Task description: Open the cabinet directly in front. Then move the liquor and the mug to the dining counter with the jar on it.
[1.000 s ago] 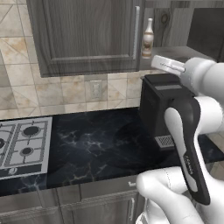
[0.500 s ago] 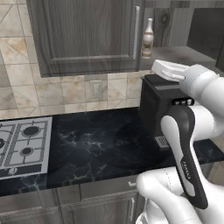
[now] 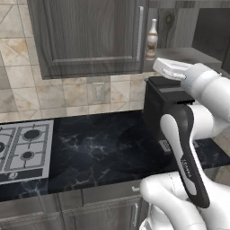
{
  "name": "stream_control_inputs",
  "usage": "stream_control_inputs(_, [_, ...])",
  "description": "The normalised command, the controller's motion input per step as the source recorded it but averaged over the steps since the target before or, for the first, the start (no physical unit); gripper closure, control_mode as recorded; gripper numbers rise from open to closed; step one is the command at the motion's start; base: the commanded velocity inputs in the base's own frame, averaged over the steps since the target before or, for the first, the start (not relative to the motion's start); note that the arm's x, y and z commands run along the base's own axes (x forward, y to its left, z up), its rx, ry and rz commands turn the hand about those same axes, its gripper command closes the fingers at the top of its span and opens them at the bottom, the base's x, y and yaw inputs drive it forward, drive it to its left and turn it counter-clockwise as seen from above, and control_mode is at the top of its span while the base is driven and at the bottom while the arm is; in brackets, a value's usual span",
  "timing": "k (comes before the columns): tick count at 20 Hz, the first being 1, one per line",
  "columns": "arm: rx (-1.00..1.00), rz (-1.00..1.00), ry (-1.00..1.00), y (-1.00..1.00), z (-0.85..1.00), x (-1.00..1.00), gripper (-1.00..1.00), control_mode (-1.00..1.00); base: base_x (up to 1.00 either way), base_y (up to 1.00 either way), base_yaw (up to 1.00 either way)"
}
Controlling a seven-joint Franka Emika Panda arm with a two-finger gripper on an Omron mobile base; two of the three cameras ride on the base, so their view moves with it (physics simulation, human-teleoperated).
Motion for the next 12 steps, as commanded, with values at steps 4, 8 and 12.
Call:
stream_control_inputs(4, [-0.15,0.00,0.00,0.24,-0.01,0.11,-1.00,-1.00,0.00,0.00,0.00])
stream_control_inputs(8, [-0.16,0.00,-0.01,0.11,0.00,0.00,-1.00,-1.00,0.00,0.00,0.00])
stream_control_inputs(12, [-0.03,0.00,0.00,0.02,0.00,0.00,-1.00,-1.00,0.00,0.00,0.00])
